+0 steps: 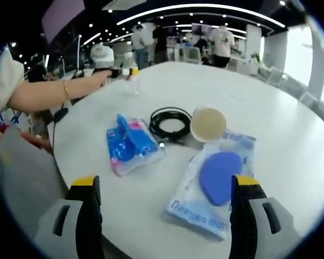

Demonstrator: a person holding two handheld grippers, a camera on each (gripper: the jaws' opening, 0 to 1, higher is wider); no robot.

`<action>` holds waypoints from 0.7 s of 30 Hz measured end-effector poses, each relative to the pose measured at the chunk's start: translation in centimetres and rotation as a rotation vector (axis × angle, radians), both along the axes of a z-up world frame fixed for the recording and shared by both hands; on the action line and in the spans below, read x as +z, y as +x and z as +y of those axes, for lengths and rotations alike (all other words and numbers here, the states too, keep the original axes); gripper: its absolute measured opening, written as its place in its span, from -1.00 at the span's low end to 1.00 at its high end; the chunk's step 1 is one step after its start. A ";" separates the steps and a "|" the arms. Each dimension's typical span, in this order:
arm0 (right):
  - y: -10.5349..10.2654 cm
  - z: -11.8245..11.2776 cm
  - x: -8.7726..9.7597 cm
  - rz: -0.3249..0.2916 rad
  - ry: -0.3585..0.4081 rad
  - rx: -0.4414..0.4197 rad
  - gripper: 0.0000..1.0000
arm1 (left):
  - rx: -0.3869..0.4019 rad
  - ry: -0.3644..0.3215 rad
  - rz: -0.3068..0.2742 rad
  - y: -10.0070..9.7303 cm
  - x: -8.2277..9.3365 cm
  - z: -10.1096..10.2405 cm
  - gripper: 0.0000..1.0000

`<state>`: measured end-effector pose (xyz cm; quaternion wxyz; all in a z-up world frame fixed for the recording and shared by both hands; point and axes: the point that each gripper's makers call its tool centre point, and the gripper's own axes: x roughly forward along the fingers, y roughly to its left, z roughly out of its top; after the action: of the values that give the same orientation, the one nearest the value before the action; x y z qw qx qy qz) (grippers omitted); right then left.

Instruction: Arrange the tabletop items into an orderly group along one side of the table until the central work area is clear of visible clutter.

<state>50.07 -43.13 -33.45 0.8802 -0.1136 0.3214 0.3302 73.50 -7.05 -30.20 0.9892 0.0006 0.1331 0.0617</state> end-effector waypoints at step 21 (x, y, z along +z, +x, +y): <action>0.2 0.2 0.7 -0.020 0.021 0.002 0.99 | -0.027 0.003 -0.023 -0.4 2.2 -0.6 0.49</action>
<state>50.25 -42.97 -32.74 0.8842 -0.1079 0.3091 0.3331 73.06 -7.61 -27.98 0.9914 0.0031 0.1217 0.0484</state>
